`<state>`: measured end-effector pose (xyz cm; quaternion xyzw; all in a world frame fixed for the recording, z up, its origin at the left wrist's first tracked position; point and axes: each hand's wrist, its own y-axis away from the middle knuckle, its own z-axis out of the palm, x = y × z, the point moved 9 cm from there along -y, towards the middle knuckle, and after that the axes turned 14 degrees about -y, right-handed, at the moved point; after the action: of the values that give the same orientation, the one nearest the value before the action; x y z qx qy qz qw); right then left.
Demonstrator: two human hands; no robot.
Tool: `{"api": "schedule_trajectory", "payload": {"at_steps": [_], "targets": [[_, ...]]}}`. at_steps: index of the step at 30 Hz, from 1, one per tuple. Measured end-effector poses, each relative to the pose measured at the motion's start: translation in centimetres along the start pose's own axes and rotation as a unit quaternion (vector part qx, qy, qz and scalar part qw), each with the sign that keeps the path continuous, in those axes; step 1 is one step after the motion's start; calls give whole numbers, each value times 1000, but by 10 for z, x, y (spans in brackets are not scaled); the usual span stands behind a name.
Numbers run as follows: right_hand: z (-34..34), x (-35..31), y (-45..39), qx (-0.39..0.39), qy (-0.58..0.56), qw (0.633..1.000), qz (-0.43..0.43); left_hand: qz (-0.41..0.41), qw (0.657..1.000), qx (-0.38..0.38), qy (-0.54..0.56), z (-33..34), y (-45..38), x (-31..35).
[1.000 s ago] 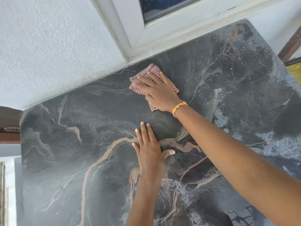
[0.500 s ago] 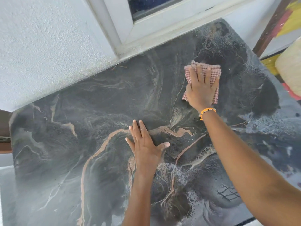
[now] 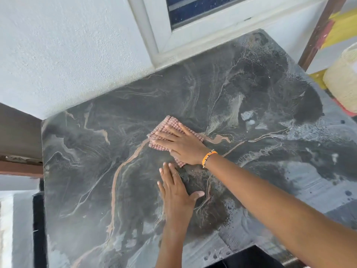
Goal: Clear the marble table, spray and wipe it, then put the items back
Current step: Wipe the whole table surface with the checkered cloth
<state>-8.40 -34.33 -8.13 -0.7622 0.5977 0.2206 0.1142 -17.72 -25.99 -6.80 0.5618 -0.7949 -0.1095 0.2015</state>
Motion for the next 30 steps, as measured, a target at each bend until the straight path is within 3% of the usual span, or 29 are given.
{"api": "schedule_trajectory", "payload": {"at_steps": [4,9,15,21,26,30], "targets": [[-38,82,51,79,-12,988,130,27,999,-5,-20,7,6,5],[-79,181,143,166,-32,919,357,30,999,4,-40,8,9,3],[-61,165,181,224,-71,856,460,22,998,19,-60,9,7,3],[-28,89,114,171,-48,914,366,27,998,34,-54,8,6,5],[1,23,68,52,-29,988,145,21,997,41,-56,8,8,7],[-7,40,102,-3,-2,1000,22,2,1000,29,-3,11,7,35]]}}
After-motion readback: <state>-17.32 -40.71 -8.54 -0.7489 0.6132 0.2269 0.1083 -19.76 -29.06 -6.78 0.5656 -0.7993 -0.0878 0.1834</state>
